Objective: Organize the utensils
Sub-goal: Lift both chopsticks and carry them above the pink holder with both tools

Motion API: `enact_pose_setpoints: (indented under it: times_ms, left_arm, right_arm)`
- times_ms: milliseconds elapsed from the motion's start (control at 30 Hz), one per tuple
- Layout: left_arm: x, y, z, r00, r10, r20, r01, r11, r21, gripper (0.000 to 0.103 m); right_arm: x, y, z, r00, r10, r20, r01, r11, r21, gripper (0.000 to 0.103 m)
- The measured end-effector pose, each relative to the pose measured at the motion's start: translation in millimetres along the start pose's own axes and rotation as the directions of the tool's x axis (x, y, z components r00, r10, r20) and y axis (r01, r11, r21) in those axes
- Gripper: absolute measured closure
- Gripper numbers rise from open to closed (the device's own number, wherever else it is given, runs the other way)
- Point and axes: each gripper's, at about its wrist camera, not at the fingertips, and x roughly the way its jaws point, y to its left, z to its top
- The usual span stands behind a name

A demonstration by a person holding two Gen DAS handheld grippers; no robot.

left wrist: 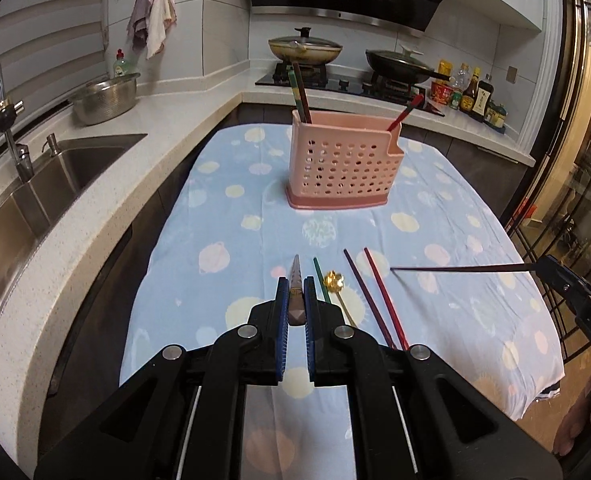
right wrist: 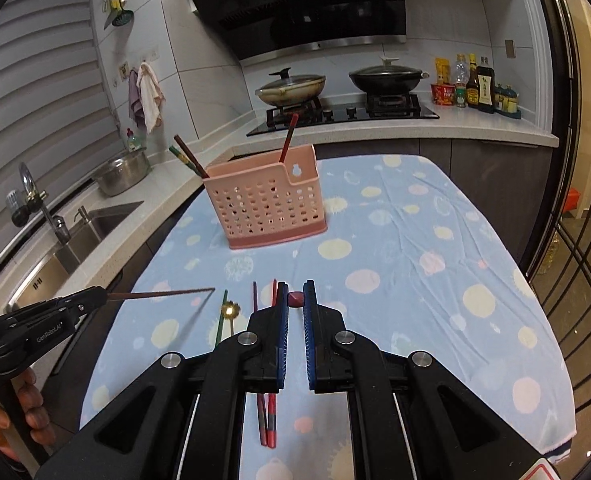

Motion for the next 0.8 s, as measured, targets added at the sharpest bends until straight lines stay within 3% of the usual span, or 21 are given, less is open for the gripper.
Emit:
enact_pose_setpoints:
  times_ms: [433,800]
  left_arm:
    - [2.3,-3.1,81.3,0.993,-0.030,0.110,0.029,1.000,0.013,0.096]
    - [-15.5,-19.1,161.9,0.965,-0.069,0.254,0.058,0.997,0.048,0.096]
  right_arm:
    - [10.8,2.2,72.6,0.993,0.041,0.112,-0.041,0.999,0.003,0.096]
    - [18.0,16.9,151.7,0.963,0.111,0.244,-0.111,0.994,-0.015,0.096]
